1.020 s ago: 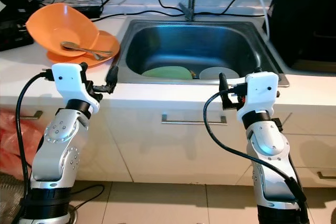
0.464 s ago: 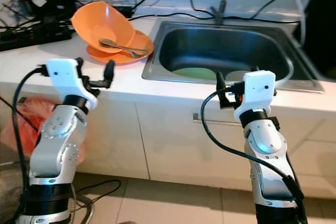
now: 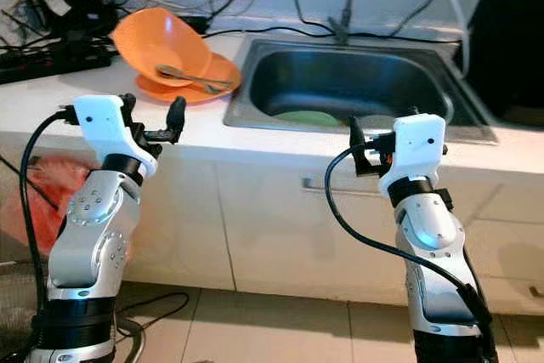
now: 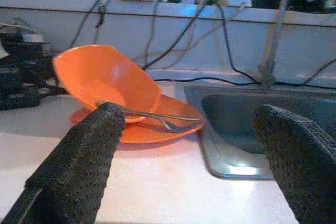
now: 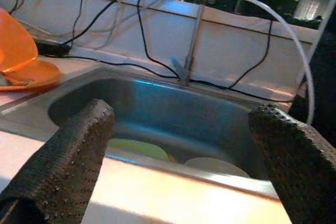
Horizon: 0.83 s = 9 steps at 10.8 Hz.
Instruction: Kitchen organization
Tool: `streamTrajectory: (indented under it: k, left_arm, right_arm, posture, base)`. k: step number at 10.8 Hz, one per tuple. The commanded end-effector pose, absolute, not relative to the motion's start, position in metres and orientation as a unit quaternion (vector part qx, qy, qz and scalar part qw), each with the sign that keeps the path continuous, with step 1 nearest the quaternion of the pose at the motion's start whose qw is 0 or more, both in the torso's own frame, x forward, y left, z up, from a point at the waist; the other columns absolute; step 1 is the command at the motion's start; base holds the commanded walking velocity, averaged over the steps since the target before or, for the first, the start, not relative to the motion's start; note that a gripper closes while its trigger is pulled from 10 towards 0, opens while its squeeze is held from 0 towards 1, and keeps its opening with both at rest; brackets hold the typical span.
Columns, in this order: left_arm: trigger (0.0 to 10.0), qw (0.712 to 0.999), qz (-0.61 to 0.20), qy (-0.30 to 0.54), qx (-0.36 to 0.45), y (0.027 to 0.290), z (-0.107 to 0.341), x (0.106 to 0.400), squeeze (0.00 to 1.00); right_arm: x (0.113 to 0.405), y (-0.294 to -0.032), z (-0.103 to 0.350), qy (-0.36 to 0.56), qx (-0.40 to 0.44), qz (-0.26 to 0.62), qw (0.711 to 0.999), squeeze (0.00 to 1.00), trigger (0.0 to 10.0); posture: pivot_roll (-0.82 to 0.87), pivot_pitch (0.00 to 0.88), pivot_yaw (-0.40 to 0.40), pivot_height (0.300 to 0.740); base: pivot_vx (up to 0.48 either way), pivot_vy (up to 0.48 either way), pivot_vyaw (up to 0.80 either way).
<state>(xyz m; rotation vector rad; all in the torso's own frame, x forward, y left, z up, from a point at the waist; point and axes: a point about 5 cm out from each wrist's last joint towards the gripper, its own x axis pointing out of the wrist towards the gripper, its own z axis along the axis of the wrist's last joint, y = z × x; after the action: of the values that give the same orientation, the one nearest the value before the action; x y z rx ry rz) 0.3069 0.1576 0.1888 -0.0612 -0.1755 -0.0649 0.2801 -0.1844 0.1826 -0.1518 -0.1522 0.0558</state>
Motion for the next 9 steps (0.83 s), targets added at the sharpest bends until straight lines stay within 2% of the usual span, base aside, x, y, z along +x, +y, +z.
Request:
streamTrajectory:
  k: [1, 4, 6, 9]
  left_arm:
    - [10.0, 0.996, -0.032, -0.080, -0.032, 0.1569, 0.1879, 0.3094, 0.00]
    - [10.0, 0.997, -0.026, -0.070, -0.033, 0.1576, 0.1847, 0.3103, 0.00]
    - [10.0, 0.996, -0.038, -0.081, -0.024, 0.1543, 0.1884, 0.3088, 0.00]
    - [10.0, 0.995, -0.039, -0.083, -0.025, 0.1542, 0.1887, 0.3095, 0.00]
  right_arm:
    - [0.2817, -0.1845, 0.1844, -0.079, -0.075, 0.029, 0.994, 0.00, 10.0]
    - [0.2810, -0.1846, 0.1837, -0.077, -0.077, 0.027, 0.994, 0.00, 10.0]
    - [0.2807, -0.1851, 0.1833, -0.076, -0.078, 0.026, 0.994, 0.00, 10.0]
    - [0.2795, -0.1858, 0.1824, -0.076, -0.077, 0.023, 0.994, 0.00, 10.0]
  posture:
    - [0.10, 0.000, 0.020, 0.740]
    - [0.09, 0.000, 0.020, 0.740]
    - [0.09, 0.000, 0.022, 0.740]
    - [0.09, 0.000, 0.027, 0.740]
  base:
    - [0.000, 0.480, 0.00]
    - [0.000, 0.480, 0.00]
    - [0.120, 0.000, 0.00]
    - [0.480, 0.000, 0.00]
